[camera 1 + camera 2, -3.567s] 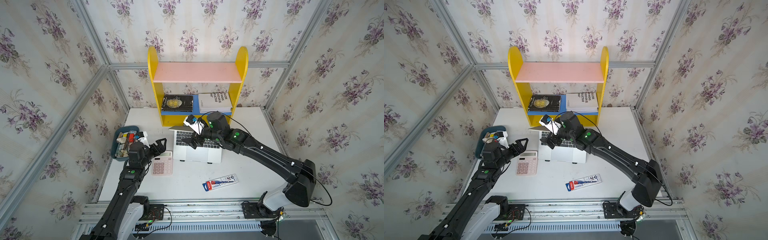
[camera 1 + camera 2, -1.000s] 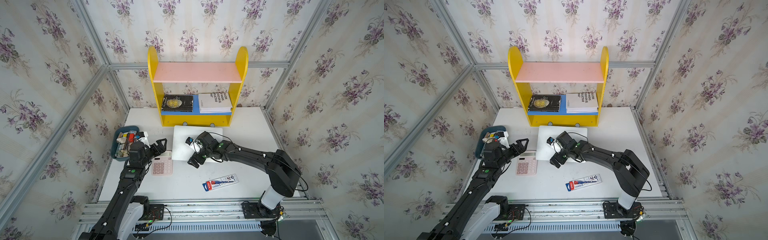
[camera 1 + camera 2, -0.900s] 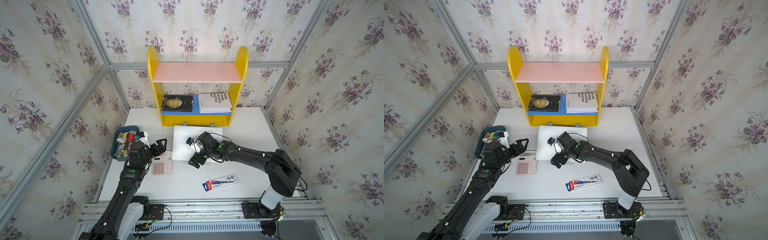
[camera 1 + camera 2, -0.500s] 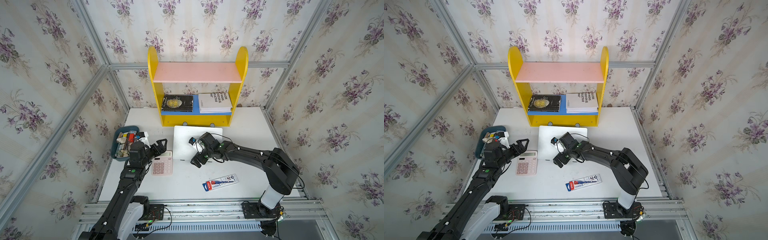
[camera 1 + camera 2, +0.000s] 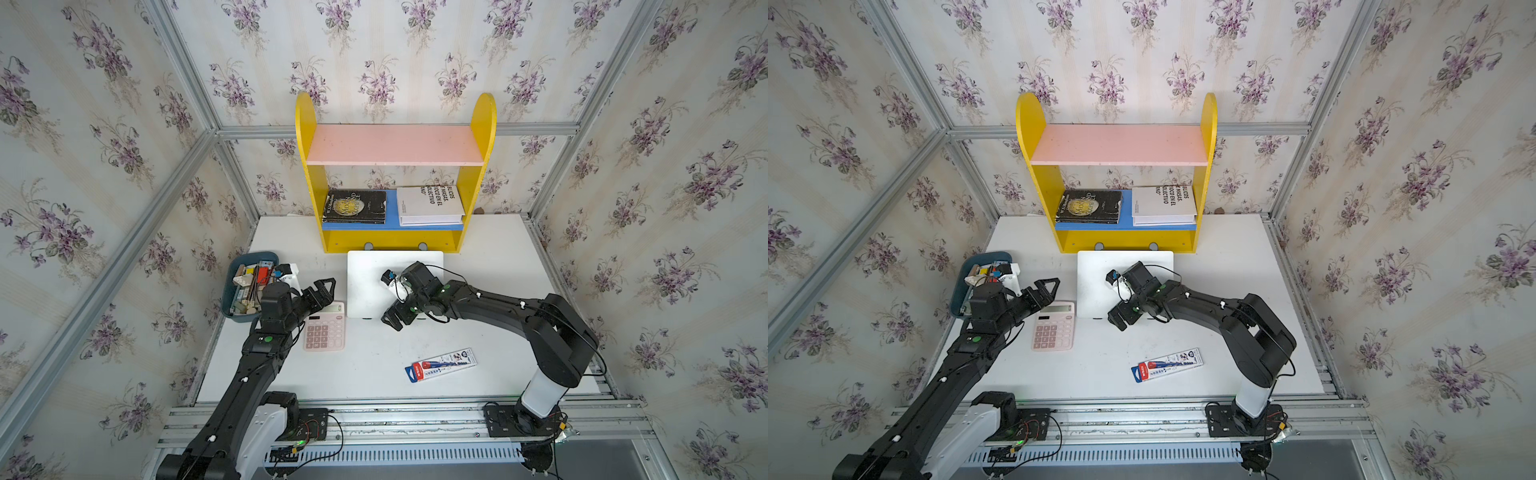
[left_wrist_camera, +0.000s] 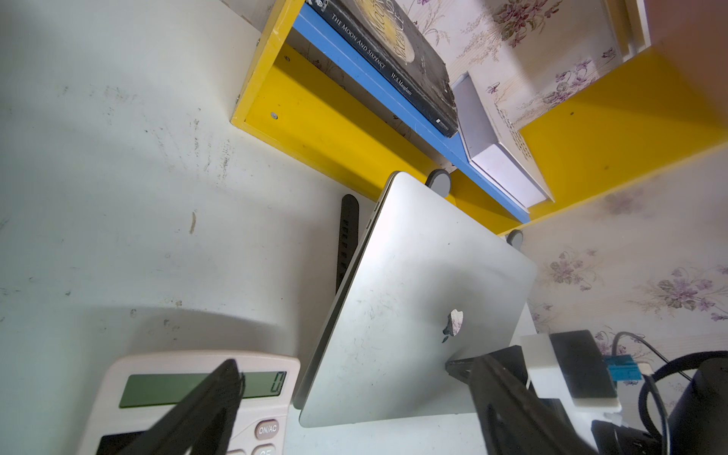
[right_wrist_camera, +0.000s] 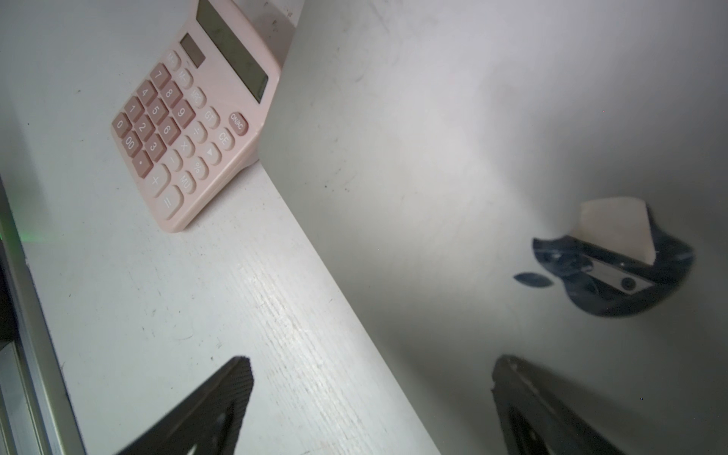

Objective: Close the laptop lid and set it aside
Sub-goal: Close the lid of the laptop, then pick up the laptop from the computer stand.

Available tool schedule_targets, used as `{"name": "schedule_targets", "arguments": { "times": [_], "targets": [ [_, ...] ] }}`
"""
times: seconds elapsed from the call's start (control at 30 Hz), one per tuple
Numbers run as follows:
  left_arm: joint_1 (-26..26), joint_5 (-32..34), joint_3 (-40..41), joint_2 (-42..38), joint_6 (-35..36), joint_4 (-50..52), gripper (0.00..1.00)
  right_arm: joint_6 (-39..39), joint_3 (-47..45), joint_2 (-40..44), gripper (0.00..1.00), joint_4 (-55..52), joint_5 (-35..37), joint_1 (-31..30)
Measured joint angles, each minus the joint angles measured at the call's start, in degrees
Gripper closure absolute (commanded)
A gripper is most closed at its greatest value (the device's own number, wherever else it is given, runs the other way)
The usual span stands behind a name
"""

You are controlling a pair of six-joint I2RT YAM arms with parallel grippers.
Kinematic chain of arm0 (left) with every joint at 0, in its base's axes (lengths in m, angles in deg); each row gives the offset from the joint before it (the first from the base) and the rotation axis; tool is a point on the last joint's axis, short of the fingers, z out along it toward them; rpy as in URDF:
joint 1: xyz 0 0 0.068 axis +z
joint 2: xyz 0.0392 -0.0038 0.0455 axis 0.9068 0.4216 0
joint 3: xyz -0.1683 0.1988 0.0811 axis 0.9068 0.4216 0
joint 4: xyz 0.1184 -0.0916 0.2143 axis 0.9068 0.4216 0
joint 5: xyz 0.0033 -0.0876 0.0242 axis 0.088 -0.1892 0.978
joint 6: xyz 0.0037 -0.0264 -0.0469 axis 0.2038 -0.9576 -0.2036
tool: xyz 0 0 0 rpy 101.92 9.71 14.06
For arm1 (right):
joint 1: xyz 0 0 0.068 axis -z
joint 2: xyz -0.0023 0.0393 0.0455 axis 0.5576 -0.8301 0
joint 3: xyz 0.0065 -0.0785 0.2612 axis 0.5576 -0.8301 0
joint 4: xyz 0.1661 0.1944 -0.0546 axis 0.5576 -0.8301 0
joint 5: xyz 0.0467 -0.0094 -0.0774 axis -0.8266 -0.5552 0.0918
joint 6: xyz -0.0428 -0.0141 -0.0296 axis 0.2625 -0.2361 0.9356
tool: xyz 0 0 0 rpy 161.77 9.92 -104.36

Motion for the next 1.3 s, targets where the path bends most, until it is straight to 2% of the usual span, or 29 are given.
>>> {"name": "schedule_targets", "arguments": {
  "times": [0.27,0.57,0.93,1.1,1.3],
  "targets": [
    [-0.1,-3.5,0.0,3.7,-0.8,-3.2,0.07,-0.8,-1.5,1.7,0.0,0.0,1.2,0.5],
    [-1.2,-7.9,-0.9,11.4,-1.0,-7.6,0.13,-4.7,-7.5,11.8,0.0,4.9,-0.3,5.4],
    [-4.4,-9.9,-2.9,19.8,-0.3,-12.1,0.15,-19.3,-22.6,22.4,0.01,21.5,-8.5,21.6],
    [-4.9,-9.9,-3.0,22.2,0.7,-13.5,0.15,-26.3,-30.3,23.9,0.01,31.3,-13.4,25.5],
    [-5.7,-9.9,-2.7,25.0,2.1,-15.8,0.12,-33.3,-36.8,21.6,0.03,42.4,-18.6,28.5]
  ]
}}
